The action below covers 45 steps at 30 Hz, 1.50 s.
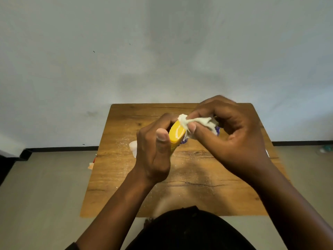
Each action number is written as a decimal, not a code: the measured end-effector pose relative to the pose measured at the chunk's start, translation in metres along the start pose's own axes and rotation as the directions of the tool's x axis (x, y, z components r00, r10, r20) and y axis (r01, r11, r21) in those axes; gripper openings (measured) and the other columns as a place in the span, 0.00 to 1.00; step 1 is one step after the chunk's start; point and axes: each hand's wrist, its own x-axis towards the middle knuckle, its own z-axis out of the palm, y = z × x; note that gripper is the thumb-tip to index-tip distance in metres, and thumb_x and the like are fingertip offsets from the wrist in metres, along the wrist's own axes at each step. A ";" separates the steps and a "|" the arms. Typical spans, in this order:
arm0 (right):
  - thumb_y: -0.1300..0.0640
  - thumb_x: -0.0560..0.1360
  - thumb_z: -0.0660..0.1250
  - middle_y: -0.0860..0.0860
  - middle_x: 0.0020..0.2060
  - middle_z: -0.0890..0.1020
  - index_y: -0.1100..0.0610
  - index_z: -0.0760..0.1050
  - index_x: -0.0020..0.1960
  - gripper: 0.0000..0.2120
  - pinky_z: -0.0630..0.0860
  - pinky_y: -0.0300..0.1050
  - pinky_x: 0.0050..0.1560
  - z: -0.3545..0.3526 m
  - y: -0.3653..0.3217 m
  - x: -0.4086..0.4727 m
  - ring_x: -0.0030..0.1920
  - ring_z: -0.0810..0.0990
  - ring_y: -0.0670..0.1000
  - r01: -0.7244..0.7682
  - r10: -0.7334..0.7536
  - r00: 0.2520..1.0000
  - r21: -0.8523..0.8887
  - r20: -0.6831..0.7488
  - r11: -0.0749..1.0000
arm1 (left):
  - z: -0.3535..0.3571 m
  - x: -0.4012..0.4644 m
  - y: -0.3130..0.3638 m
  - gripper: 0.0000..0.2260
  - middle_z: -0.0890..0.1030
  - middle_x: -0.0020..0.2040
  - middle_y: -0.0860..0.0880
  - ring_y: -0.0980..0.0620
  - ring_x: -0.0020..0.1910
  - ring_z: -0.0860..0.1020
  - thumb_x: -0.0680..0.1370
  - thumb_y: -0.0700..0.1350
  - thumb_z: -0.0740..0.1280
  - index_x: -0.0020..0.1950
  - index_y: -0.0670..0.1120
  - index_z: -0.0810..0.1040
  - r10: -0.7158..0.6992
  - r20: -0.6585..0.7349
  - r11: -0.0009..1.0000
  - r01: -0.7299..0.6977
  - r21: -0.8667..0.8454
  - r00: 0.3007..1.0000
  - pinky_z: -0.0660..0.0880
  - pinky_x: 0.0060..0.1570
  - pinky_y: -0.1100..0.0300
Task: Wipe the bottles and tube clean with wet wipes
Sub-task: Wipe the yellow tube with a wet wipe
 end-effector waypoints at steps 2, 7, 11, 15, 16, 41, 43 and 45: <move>0.58 0.75 0.76 0.47 0.45 0.84 0.53 0.86 0.51 0.05 0.79 0.50 0.41 0.002 -0.006 -0.003 0.46 0.83 0.50 0.047 -0.045 0.995 -0.026 0.085 0.999 | -0.001 0.000 -0.003 0.33 0.80 0.40 0.49 0.47 0.37 0.79 0.84 0.66 0.43 0.52 0.46 0.80 0.073 0.005 0.993 -0.074 0.095 0.997 0.71 0.33 0.50; 0.58 0.74 0.76 0.44 0.42 0.84 0.49 0.86 0.50 0.07 0.78 0.49 0.39 0.001 -0.014 -0.007 0.44 0.83 0.50 0.060 -0.056 0.988 -0.028 0.142 0.998 | -0.005 0.000 -0.006 0.36 0.82 0.42 0.48 0.47 0.39 0.80 0.85 0.63 0.41 0.52 0.41 0.83 0.152 0.035 0.959 -0.156 0.238 0.988 0.72 0.34 0.48; 0.56 0.76 0.76 0.43 0.45 0.85 0.45 0.85 0.53 0.08 0.80 0.48 0.40 0.001 -0.002 0.002 0.46 0.83 0.48 -0.048 0.052 0.997 -0.068 0.063 0.997 | -0.003 0.001 -0.004 0.33 0.80 0.39 0.51 0.50 0.36 0.78 0.86 0.61 0.42 0.50 0.45 0.81 0.200 0.032 0.938 -0.201 0.282 0.979 0.71 0.32 0.49; 0.57 0.75 0.76 0.43 0.42 0.85 0.49 0.86 0.51 0.07 0.79 0.45 0.39 0.005 -0.010 -0.004 0.44 0.83 0.49 0.019 -0.015 0.993 -0.030 0.116 0.999 | -0.005 0.002 -0.003 0.36 0.81 0.39 0.47 0.46 0.37 0.80 0.86 0.63 0.42 0.50 0.40 0.82 0.136 -0.011 0.964 -0.130 0.231 0.991 0.72 0.32 0.48; 0.58 0.74 0.76 0.44 0.41 0.84 0.50 0.86 0.51 0.07 0.79 0.47 0.38 0.007 -0.012 -0.007 0.44 0.83 0.50 0.037 -0.037 0.990 0.001 0.134 0.999 | -0.005 0.002 -0.003 0.37 0.81 0.39 0.46 0.45 0.36 0.80 0.85 0.63 0.42 0.51 0.39 0.82 0.128 -0.015 0.966 -0.121 0.226 0.992 0.72 0.32 0.48; 0.72 0.74 0.72 0.58 0.49 0.86 0.63 0.87 0.56 0.12 0.79 0.53 0.45 0.039 0.015 -0.010 0.50 0.84 0.56 0.210 -0.261 0.941 -0.233 -0.215 0.950 | 0.014 0.009 0.022 0.34 0.78 0.25 0.52 0.60 0.28 0.79 0.88 0.51 0.42 0.30 0.47 0.77 -0.517 0.036 0.742 0.469 -0.480 0.855 0.77 0.33 0.68; 0.71 0.75 0.72 0.58 0.49 0.85 0.64 0.86 0.56 0.12 0.79 0.52 0.45 0.039 0.016 -0.005 0.50 0.84 0.56 0.214 -0.272 0.936 -0.255 -0.221 0.943 | 0.013 0.007 0.021 0.30 0.76 0.23 0.52 0.60 0.26 0.78 0.88 0.51 0.42 0.32 0.45 0.72 -0.529 0.012 0.736 0.467 -0.490 0.848 0.76 0.31 0.69; 0.71 0.74 0.74 0.58 0.49 0.85 0.64 0.86 0.55 0.11 0.79 0.53 0.46 0.044 0.016 -0.010 0.50 0.84 0.57 0.237 -0.291 0.937 -0.264 -0.191 0.935 | 0.012 0.011 0.021 0.29 0.77 0.26 0.54 0.60 0.27 0.78 0.88 0.53 0.44 0.34 0.46 0.74 -0.576 -0.010 0.690 0.479 -0.543 0.818 0.76 0.32 0.67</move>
